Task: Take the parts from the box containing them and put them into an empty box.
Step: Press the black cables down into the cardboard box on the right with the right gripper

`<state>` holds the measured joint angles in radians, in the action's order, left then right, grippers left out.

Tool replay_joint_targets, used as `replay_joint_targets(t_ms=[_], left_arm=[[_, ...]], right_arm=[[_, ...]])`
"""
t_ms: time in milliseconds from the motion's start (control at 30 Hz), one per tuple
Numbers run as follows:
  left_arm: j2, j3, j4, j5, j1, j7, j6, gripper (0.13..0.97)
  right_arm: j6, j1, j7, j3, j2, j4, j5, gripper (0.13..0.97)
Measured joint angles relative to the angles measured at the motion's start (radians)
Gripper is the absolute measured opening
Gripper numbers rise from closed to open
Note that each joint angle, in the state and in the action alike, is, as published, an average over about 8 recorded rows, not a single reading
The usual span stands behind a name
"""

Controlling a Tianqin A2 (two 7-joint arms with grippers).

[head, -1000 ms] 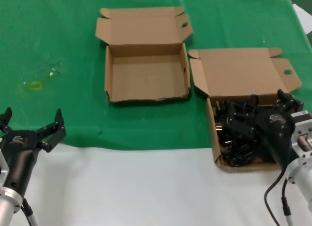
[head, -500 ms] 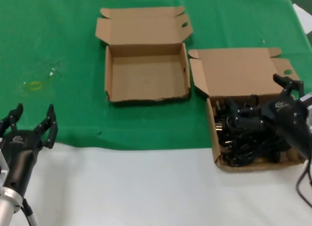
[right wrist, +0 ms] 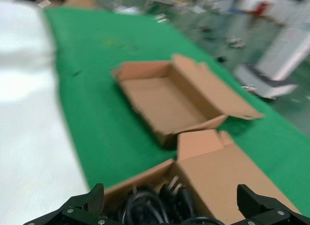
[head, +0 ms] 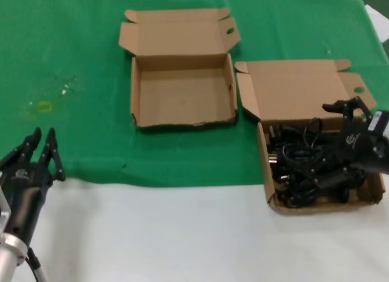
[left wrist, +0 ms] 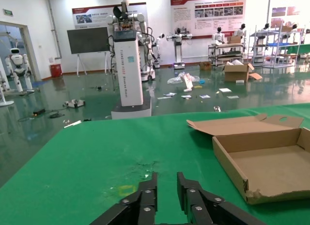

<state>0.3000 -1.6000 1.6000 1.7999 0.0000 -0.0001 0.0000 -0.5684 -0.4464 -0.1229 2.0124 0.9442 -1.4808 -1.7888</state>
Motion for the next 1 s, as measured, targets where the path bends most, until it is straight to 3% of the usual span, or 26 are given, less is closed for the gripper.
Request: replay_joint_targets(t_ms=[100,467,700,1000], left_arm=[[0.0,0.0,0.0,0.0,0.0,0.0,0.0,0.23],[0.0,0.0,0.0,0.0,0.0,0.0,0.0,0.164],[0.0,0.0,0.0,0.0,0.0,0.0,0.0,0.148],[0.0,0.0,0.0,0.0,0.0,-0.001,0.0,0.144]], right_arm=[[-0.128,-0.092,0.051,0.039,0.013,0.046,0.023,0.966],[-0.547,-0.433,0.269,0.149,-0.041,0.321,0.155,0.966],[-0.667,-0.584,0.412,0.182,-0.123,0.524,0.264,0.966],[-0.729,-0.751,0.628,0.205,-0.266,0.849,0.339,0.966]])
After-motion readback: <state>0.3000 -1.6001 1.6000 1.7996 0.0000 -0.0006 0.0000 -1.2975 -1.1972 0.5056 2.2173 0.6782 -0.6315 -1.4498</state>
